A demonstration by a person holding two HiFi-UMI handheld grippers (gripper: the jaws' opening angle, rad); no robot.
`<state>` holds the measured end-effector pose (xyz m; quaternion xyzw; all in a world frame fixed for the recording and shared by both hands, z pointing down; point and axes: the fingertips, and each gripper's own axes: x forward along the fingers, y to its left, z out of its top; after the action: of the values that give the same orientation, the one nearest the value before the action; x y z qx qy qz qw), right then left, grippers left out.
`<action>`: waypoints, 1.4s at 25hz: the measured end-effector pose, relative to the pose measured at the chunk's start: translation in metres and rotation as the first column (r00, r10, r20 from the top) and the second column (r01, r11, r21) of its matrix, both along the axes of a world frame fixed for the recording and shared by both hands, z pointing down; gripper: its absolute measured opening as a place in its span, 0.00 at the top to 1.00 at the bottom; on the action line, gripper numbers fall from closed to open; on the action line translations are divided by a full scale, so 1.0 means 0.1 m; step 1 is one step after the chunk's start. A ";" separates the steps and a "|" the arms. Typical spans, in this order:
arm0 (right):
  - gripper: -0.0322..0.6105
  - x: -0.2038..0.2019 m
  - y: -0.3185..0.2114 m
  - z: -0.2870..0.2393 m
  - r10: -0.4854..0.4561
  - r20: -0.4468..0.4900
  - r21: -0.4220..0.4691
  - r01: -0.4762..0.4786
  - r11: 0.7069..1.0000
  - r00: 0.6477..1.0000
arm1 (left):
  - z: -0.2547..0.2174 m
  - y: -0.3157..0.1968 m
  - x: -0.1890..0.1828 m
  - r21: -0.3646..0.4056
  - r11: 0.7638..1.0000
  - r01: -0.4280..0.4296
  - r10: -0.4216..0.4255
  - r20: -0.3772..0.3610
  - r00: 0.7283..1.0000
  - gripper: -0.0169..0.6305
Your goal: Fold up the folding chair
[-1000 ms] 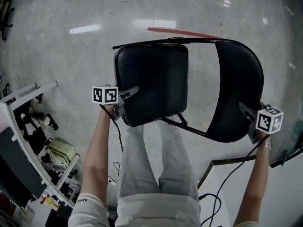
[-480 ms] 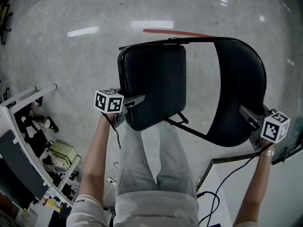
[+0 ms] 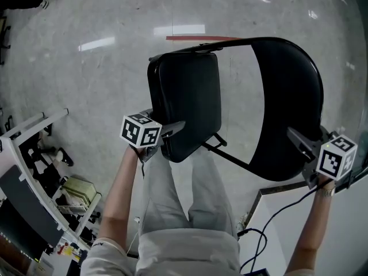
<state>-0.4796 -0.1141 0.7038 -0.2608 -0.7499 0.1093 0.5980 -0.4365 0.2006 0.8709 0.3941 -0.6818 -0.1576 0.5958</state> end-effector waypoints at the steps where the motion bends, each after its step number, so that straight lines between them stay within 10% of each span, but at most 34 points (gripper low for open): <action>1: 0.61 -0.01 0.02 -0.04 0.001 -0.001 0.014 -0.001 1.000 1.000 | -0.05 -0.06 -0.01 0.001 1.000 -0.011 0.010 0.008 1.000 0.44; 21: 0.61 0.04 0.55 -0.75 0.026 -0.003 0.022 -0.026 0.999 1.000 | -0.63 -1.29 -0.02 0.012 0.966 -0.259 0.251 0.196 0.948 0.44; 35: 0.61 0.04 0.62 -0.91 0.029 0.002 0.094 -0.029 0.995 1.000 | -0.62 -1.80 -0.04 -0.104 0.962 -0.253 0.267 0.161 0.950 0.44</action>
<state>-0.4754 -0.0517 0.6130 -0.2217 -0.7581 0.0824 0.6077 -0.4408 0.0205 0.8089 0.4679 -0.6791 -0.0147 0.5654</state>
